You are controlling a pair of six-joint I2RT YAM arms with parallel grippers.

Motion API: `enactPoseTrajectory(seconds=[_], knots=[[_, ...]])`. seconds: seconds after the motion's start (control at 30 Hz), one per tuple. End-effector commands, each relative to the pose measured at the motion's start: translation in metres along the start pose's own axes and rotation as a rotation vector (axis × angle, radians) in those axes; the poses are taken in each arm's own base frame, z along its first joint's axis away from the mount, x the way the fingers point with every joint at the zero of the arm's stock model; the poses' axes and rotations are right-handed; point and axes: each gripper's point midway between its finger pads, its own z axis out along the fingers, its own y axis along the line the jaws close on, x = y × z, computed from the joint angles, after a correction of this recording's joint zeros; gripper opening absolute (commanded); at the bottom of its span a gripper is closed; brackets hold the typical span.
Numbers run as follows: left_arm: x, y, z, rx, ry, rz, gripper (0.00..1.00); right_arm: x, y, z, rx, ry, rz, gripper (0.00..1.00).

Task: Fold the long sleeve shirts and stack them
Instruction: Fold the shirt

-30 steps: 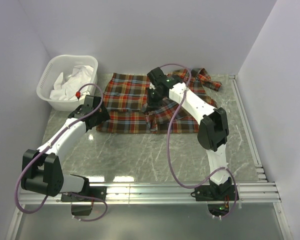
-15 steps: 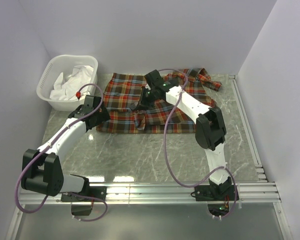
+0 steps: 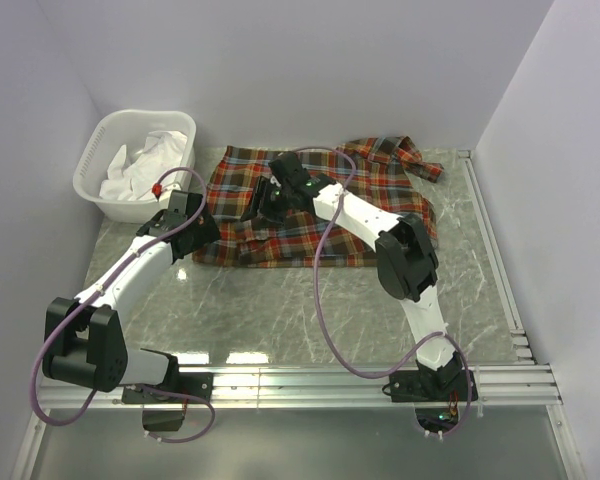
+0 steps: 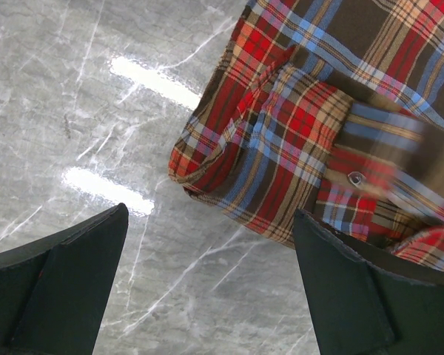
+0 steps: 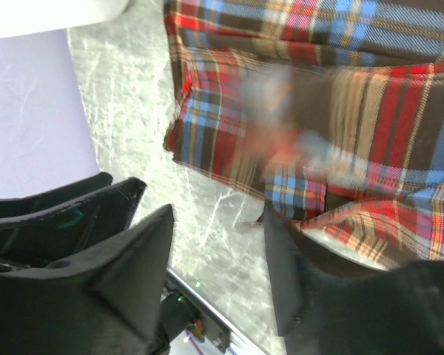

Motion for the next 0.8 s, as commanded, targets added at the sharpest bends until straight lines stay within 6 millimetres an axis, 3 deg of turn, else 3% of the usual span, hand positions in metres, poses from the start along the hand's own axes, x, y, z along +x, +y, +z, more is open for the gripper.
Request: enactPoseTrajectory(seconds=[0.0,0.03,0.1,0.13,0.17,0.2,0.23,0.27,0.3,0.33,0.37,0.4,0.43,0.47,0.5,0.53,0.6,0.67,0.7,0.77], knots=[[-0.005,-0.009,-0.004,0.044,-0.01,0.008,0.99,-0.022,0.028,-0.019,-0.082,-0.095,-0.085,0.61],[-0.006,-0.01,-0.005,0.05,-0.013,0.006,0.99,-0.027,0.035,-0.032,-0.09,-0.122,-0.106,0.61],[-0.005,-0.015,-0.006,0.074,-0.005,0.0,0.99,-0.036,0.03,-0.046,-0.056,-0.166,-0.148,0.62],[-0.009,-0.02,-0.008,0.088,-0.004,-0.008,0.99,-0.043,0.036,-0.063,-0.056,-0.208,-0.167,0.62],[-0.01,-0.024,-0.01,0.097,0.0,-0.014,0.99,-0.048,0.033,-0.072,-0.048,-0.226,-0.175,0.62],[-0.01,-0.028,-0.009,0.103,0.016,-0.014,0.99,-0.049,0.019,-0.078,-0.012,-0.23,-0.172,0.62],[-0.015,-0.038,-0.015,0.136,0.025,-0.024,0.99,-0.056,0.018,-0.098,0.002,-0.277,-0.202,0.62],[-0.017,-0.044,-0.015,0.147,0.032,-0.025,0.98,-0.057,0.011,-0.107,0.023,-0.291,-0.212,0.61],[-0.02,-0.05,-0.018,0.164,0.032,-0.029,0.97,-0.055,-0.016,-0.109,0.082,-0.287,-0.217,0.61],[-0.028,-0.06,-0.022,0.194,0.024,-0.041,0.95,-0.057,-0.016,-0.131,0.08,-0.325,-0.228,0.61],[-0.027,-0.065,-0.019,0.198,0.037,-0.057,0.94,-0.059,-0.028,-0.14,0.11,-0.347,-0.223,0.61],[-0.029,-0.07,-0.019,0.207,0.043,-0.068,0.92,-0.05,-0.057,-0.139,0.157,-0.336,-0.205,0.61],[-0.029,-0.079,-0.016,0.221,0.068,-0.092,0.92,-0.049,-0.081,-0.155,0.185,-0.371,-0.175,0.61],[-0.027,-0.083,-0.013,0.226,0.083,-0.104,0.92,-0.059,-0.077,-0.173,0.172,-0.416,-0.164,0.61],[-0.025,-0.088,-0.011,0.23,0.095,-0.111,0.92,-0.05,-0.105,-0.172,0.21,-0.413,-0.134,0.63],[-0.025,-0.094,-0.008,0.239,0.104,-0.124,0.91,-0.058,-0.118,-0.195,0.217,-0.473,-0.105,0.66],[-0.015,-0.103,0.004,0.235,0.145,-0.128,0.91,-0.048,-0.154,-0.199,0.258,-0.48,-0.048,0.69],[-0.01,-0.11,0.016,0.222,0.173,-0.133,0.9,-0.054,-0.179,-0.22,0.259,-0.529,0.023,0.73],[-0.008,-0.112,0.02,0.216,0.178,-0.133,0.88,-0.046,-0.193,-0.217,0.237,-0.515,0.067,0.73],[-0.003,-0.116,0.029,0.207,0.198,-0.134,0.88,-0.05,-0.215,-0.234,0.22,-0.565,0.15,0.73]])
